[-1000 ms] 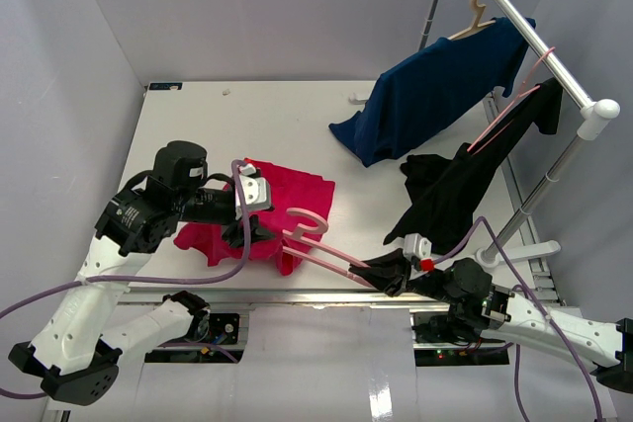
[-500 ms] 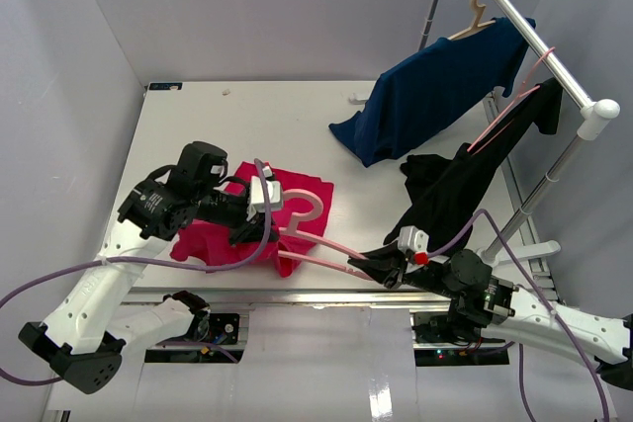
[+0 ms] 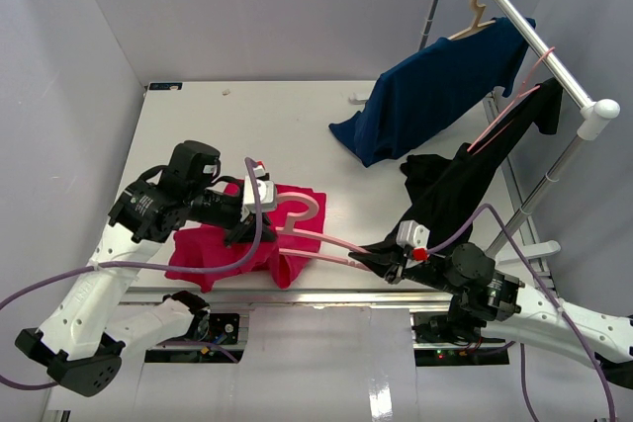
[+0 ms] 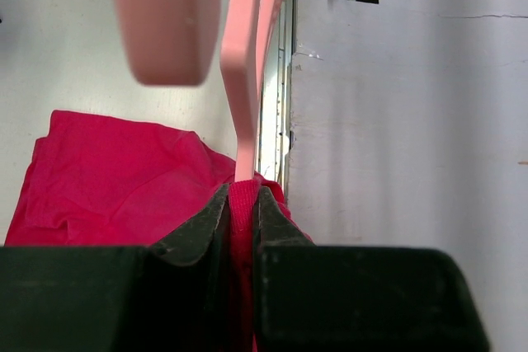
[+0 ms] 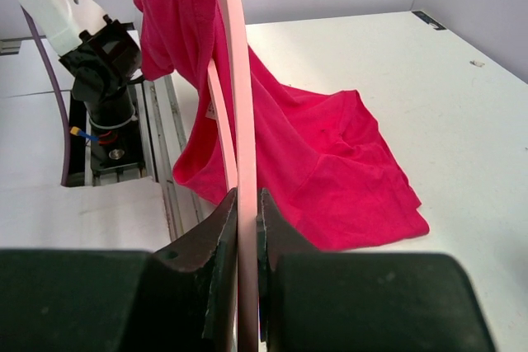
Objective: Place the t-shirt on the hanger
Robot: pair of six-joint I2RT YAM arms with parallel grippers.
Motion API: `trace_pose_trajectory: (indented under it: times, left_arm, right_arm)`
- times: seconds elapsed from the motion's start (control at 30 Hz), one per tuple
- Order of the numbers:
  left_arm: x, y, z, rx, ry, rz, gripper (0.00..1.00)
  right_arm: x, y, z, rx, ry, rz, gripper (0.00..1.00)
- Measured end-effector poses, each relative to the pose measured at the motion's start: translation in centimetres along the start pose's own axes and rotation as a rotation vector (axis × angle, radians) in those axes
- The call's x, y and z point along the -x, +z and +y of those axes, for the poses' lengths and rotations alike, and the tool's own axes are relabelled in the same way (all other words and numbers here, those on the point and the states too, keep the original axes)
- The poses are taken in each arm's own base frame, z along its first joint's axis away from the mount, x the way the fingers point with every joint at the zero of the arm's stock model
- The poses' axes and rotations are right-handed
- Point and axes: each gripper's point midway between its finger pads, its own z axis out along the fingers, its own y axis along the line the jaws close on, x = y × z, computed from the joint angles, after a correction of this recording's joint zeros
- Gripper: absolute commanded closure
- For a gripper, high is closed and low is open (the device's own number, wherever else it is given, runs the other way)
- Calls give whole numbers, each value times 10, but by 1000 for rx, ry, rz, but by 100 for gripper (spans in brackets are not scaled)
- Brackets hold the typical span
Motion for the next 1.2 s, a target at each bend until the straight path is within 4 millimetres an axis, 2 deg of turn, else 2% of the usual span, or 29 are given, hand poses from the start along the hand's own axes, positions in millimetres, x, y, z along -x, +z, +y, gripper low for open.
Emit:
trace_pose_trajectory:
  times: [0.13,0.23,0.4,0.5,0.6,0.73,0.83,0.93,1.03,1.2]
  left_arm:
    - [4,1,3,16,18,-22,100]
    - [3,4,0,16,17,-40,100]
    - [-6,6,9,86,-20,-32,100]
    - [-14,5,17,153,-51,-18,100]
    - [-24,0,28,254,-91,9,100]
    - [-29,-12,44,401,-145,14,100]
    - [-30,-21,57,509,-204,9,100]
    - [-30,-29,68,598,-272,0,100]
    - [-29,-33,74,661,-355,-27,100]
    - [-22,-38,83,731,-454,-99,100]
  right_arm:
    - [4,-3,-12,-70,3,-10,55]
    - [19,-8,-27,-157,18,-59,39]
    - [51,-21,-45,-260,50,-156,27]
    - [62,-26,-54,-311,69,-188,22]
    - [66,-28,-62,-365,89,-191,21]
    - [71,-23,-75,-443,128,-168,25]
    - [76,-9,-80,-470,154,-118,28]
    - [80,16,-80,-468,177,-56,31]
    - [64,47,-76,-451,201,21,35]
    - [7,75,-67,-441,247,162,40]
